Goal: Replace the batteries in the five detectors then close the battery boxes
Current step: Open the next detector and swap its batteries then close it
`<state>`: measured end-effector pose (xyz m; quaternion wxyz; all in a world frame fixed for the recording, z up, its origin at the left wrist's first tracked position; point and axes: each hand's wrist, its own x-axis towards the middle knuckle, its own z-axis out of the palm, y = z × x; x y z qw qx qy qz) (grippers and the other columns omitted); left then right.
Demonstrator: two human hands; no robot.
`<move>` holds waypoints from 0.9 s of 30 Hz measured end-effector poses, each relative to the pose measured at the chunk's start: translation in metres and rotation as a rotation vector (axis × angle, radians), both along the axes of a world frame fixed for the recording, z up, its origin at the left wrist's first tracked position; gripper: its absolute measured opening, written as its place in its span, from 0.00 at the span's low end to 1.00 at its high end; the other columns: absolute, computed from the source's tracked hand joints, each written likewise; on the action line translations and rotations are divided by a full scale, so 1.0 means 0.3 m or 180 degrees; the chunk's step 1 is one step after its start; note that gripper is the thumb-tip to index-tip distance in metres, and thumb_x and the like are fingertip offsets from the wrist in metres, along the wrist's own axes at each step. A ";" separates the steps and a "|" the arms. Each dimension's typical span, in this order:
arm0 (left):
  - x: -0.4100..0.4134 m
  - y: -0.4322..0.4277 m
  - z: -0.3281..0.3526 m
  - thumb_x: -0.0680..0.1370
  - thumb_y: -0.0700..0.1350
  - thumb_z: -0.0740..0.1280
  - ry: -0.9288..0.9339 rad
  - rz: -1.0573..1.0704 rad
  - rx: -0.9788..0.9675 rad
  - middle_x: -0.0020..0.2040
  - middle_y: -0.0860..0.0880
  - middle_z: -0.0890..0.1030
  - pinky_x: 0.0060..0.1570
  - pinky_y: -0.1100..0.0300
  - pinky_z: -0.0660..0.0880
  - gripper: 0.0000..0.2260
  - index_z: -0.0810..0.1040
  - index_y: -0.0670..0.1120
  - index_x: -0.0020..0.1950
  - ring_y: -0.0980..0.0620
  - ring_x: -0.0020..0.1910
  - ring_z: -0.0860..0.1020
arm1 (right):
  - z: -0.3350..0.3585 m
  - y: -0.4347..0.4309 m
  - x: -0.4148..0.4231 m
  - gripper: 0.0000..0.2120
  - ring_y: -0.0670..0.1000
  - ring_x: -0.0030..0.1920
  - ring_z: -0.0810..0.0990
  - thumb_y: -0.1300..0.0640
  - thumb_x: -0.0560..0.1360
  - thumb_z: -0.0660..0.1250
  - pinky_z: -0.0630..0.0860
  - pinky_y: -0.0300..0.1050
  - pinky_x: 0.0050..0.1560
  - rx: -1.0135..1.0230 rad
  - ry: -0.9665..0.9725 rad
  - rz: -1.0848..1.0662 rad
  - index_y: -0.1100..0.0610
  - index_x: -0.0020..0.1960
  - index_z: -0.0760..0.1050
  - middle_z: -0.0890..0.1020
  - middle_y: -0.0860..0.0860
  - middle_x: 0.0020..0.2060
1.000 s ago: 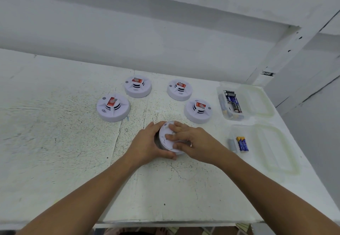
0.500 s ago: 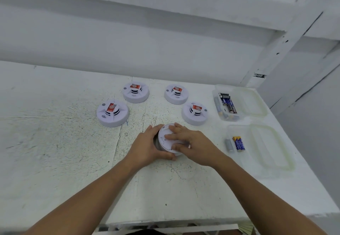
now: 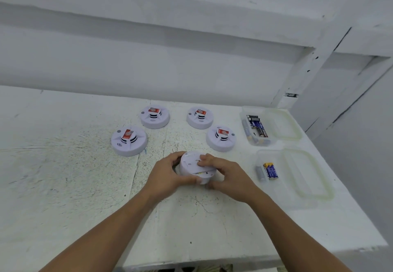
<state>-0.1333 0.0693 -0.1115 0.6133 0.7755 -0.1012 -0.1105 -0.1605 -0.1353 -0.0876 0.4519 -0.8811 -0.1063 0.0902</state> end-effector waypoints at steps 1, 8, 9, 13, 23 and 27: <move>-0.004 0.001 0.004 0.61 0.55 0.79 -0.0014 0.0044 -0.0110 0.51 0.59 0.83 0.49 0.63 0.77 0.25 0.79 0.57 0.56 0.60 0.51 0.80 | 0.009 -0.001 0.001 0.27 0.38 0.66 0.71 0.64 0.65 0.76 0.68 0.38 0.68 0.0289 0.0180 -0.0069 0.43 0.60 0.77 0.75 0.40 0.65; -0.016 0.006 0.004 0.79 0.51 0.63 -0.0087 0.0377 -0.0719 0.54 0.53 0.82 0.53 0.59 0.75 0.11 0.79 0.51 0.59 0.54 0.55 0.79 | 0.048 0.036 0.016 0.15 0.55 0.54 0.82 0.63 0.73 0.69 0.80 0.47 0.52 0.1979 0.0513 -0.0431 0.58 0.59 0.77 0.84 0.55 0.54; -0.013 0.006 0.004 0.80 0.48 0.63 -0.0077 0.0467 -0.0745 0.52 0.52 0.82 0.51 0.61 0.75 0.09 0.79 0.51 0.58 0.54 0.54 0.79 | 0.044 0.046 0.021 0.14 0.58 0.54 0.82 0.61 0.74 0.67 0.80 0.50 0.52 0.2133 0.0510 -0.0537 0.59 0.60 0.77 0.83 0.57 0.53; -0.002 0.001 -0.005 0.79 0.43 0.65 -0.0054 0.0748 -0.0672 0.47 0.48 0.82 0.45 0.65 0.77 0.07 0.78 0.50 0.55 0.49 0.48 0.80 | 0.019 0.078 0.039 0.12 0.60 0.53 0.82 0.56 0.79 0.61 0.80 0.56 0.51 0.2404 0.0594 -0.0907 0.56 0.60 0.77 0.83 0.58 0.54; 0.018 0.012 -0.047 0.71 0.58 0.68 -0.0120 0.0604 -0.0461 0.47 0.47 0.82 0.52 0.39 0.77 0.14 0.79 0.54 0.54 0.45 0.50 0.80 | -0.023 0.095 0.037 0.12 0.62 0.47 0.83 0.58 0.81 0.58 0.81 0.58 0.46 0.2426 0.0764 -0.1252 0.56 0.54 0.80 0.84 0.59 0.49; 0.016 0.013 -0.047 0.71 0.57 0.68 -0.0160 0.0535 -0.0402 0.47 0.47 0.82 0.52 0.40 0.77 0.14 0.79 0.54 0.54 0.46 0.50 0.80 | -0.031 0.096 0.036 0.12 0.62 0.47 0.84 0.59 0.81 0.57 0.82 0.57 0.43 0.2459 0.0744 -0.1334 0.56 0.53 0.80 0.84 0.59 0.49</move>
